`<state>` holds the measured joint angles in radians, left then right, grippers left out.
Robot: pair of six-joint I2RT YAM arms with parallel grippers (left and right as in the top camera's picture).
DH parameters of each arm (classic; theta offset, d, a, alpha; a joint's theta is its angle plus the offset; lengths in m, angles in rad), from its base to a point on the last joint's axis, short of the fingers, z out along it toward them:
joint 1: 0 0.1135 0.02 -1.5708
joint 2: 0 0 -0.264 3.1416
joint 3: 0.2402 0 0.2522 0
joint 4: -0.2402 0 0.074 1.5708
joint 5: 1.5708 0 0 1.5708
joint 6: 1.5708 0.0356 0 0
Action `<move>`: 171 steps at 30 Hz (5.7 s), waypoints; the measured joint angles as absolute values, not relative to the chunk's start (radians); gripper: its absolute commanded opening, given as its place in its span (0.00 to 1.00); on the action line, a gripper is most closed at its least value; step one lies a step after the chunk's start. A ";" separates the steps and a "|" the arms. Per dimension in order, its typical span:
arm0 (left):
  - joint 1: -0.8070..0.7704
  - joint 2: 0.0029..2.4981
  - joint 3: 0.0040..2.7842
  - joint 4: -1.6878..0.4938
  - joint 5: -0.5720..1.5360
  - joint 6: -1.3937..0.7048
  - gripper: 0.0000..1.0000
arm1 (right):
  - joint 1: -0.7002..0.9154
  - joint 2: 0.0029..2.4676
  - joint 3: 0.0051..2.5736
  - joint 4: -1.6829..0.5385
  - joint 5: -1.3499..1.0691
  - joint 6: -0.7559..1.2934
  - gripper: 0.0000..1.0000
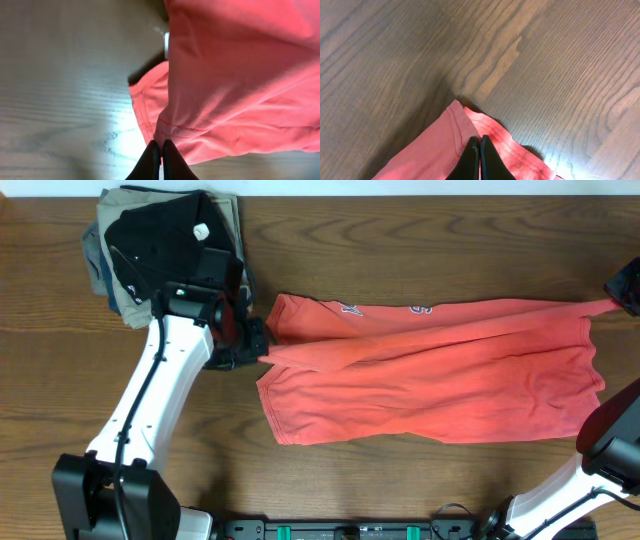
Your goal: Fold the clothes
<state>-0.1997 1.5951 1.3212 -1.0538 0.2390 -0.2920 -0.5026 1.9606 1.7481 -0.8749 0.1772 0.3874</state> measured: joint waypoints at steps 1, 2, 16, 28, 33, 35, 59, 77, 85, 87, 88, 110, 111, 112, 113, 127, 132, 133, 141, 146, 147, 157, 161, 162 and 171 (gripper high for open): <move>-0.200 1.595 1.309 -1.055 0.241 -0.292 0.06 | -0.503 1.961 1.748 -0.876 0.177 0.387 0.01; -0.201 1.595 1.297 -1.055 0.242 -0.292 0.06 | -0.503 1.961 1.748 -0.876 0.177 0.387 0.01; -0.203 1.595 1.264 -1.093 0.206 -0.288 0.37 | -0.503 1.969 1.748 -0.906 0.192 0.396 0.49; -0.211 1.595 1.264 -0.859 0.216 -0.287 0.06 | -0.497 1.970 1.748 -0.905 0.028 0.322 0.07; -0.258 1.602 1.264 -0.768 0.233 -0.287 0.06 | -0.469 1.977 1.748 -0.920 -0.004 0.313 0.01; -0.281 1.621 1.264 -0.747 0.237 -0.287 0.06 | -0.454 1.988 1.748 -0.921 -0.009 0.310 0.01; -0.265 1.993 1.257 -0.470 0.241 -0.284 0.06 | -0.431 2.249 1.721 -0.917 -0.031 0.231 0.01; 0.038 2.003 1.271 -0.470 0.117 -0.282 0.06 | -0.428 2.273 1.729 -0.814 -0.027 0.226 0.01; 0.057 1.998 1.279 -0.508 0.087 -0.257 0.06 | -0.411 2.302 1.790 -0.823 -0.013 0.230 0.01; 0.056 1.987 1.279 -0.536 0.082 -0.254 0.06 | -0.410 2.324 1.853 -0.883 -0.005 0.239 0.02; 0.056 1.973 1.279 -0.552 0.079 -0.254 0.07 | -0.409 2.334 1.896 -0.924 -0.001 0.248 0.05; 0.056 1.261 1.280 -1.171 0.197 -0.265 0.94 | -0.409 2.231 2.345 -1.647 -0.030 0.395 0.17; 0.056 1.234 1.280 -1.190 0.207 -0.265 0.95 | -0.409 2.211 2.345 -1.669 -0.031 0.395 0.17; 0.056 1.208 1.280 -1.212 0.216 -0.265 0.95 | -0.409 2.182 2.344 -1.691 -0.035 0.394 0.17; 0.056 1.191 1.280 -1.229 0.223 -0.265 0.95 | -0.409 2.160 2.344 -1.695 -0.039 0.391 0.17; -0.102 1.113 0.962 -1.126 0.369 -0.300 0.89 | -0.409 1.762 1.957 -1.584 -0.105 0.347 0.99; -0.191 1.121 0.799 -0.923 0.392 -0.388 0.88 | -0.409 1.598 1.689 -1.458 -0.113 0.334 0.99; -0.211 1.126 0.778 -0.887 0.394 -0.403 0.88 | -0.409 1.575 1.637 -1.436 -0.115 0.332 0.99; -0.374 1.276 0.737 -0.716 0.398 -0.520 0.81 | -0.409 1.549 1.296 -1.244 -0.147 0.332 0.99; -0.418 1.402 0.737 -0.702 0.397 -0.575 0.76 | -0.409 1.549 1.180 -1.177 -0.169 0.332 0.99; -0.420 1.422 0.736 -0.703 0.396 -0.579 0.76 | -0.409 1.549 1.174 -1.177 -0.169 0.332 0.99; -0.430 1.524 0.735 -0.651 0.393 -0.617 0.75 | -0.409 1.549 1.171 -1.160 -0.157 0.337 0.99; -0.454 1.550 0.735 -0.607 0.393 -0.640 0.73 | -0.409 1.549 1.170 -1.157 -0.148 0.348 0.99; -0.460 1.553 0.735 -0.604 0.392 -0.646 0.68 | -0.409 1.549 1.170 -1.158 -0.144 0.349 0.99; -0.474 1.569 0.735 -0.593 0.367 -0.661 0.06 | -0.409 1.549 1.170 -1.154 -0.118 0.356 0.99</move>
